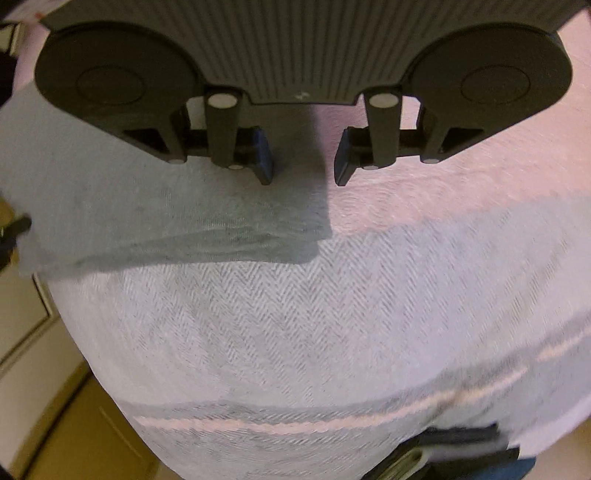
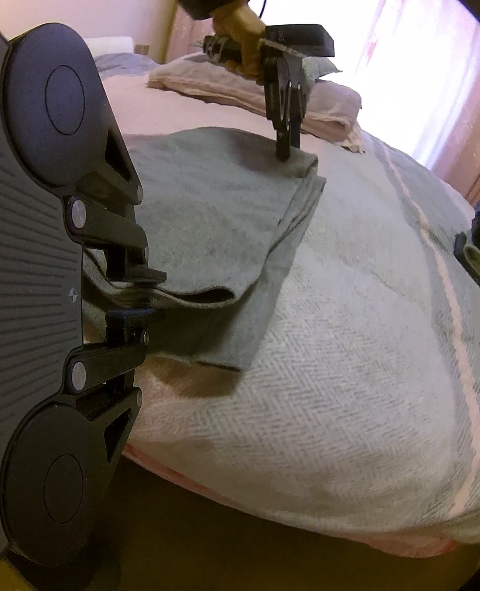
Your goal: Fold clothes
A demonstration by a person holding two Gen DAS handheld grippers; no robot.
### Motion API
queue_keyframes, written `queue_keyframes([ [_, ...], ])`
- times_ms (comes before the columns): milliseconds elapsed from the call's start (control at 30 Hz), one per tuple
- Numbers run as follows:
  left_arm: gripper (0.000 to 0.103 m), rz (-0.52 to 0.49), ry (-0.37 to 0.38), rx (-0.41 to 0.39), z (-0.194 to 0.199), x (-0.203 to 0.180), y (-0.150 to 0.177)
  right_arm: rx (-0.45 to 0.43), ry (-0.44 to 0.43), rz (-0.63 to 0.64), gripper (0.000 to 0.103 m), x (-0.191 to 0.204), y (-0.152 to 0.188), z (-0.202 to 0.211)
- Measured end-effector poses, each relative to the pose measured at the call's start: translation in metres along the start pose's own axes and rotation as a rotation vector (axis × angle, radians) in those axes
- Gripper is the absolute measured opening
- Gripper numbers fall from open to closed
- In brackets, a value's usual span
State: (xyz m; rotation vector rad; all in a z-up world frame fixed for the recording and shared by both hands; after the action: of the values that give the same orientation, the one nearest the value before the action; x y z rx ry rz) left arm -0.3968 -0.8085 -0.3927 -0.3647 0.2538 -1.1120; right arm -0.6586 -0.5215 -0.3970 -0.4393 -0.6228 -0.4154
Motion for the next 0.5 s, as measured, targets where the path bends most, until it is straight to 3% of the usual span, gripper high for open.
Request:
queue_keyframes([
  [33, 0.009, 0.014, 0.011, -0.007, 0.0, 0.0, 0.001, -0.005, 0.003, -0.002, 0.008, 0.005, 0.001, 0.001],
  [67, 0.008, 0.019, 0.012, -0.022, 0.004, -0.002, 0.001, -0.015, 0.002, 0.0, 0.008, 0.009, 0.001, 0.004],
  [200, 0.008, -0.003, 0.006, -0.064, 0.019, -0.013, -0.003, -0.055, 0.008, 0.027, 0.008, 0.021, -0.004, 0.018],
  [400, 0.008, 0.011, -0.015, -0.035, -0.023, -0.003, 0.002, -0.066, 0.038, -0.012, 0.008, -0.005, -0.003, -0.001],
  [500, 0.013, 0.03, -0.021, -0.046, -0.03, 0.001, 0.009, -0.058, 0.048, 0.011, 0.008, -0.008, 0.0, 0.0],
])
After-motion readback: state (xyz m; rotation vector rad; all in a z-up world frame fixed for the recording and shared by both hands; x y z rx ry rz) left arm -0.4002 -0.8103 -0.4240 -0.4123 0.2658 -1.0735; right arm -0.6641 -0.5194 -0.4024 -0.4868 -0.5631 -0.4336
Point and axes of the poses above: each gripper's, at about its wrist camera, not at the fingertips, and z roughly against the way its jaws point, x to its left, y to its underside, the point moved 1 cm from there along -z, roughly the way its jaws point, and after that the axes turned 5 degrees about -x, right-handed, at the moved point
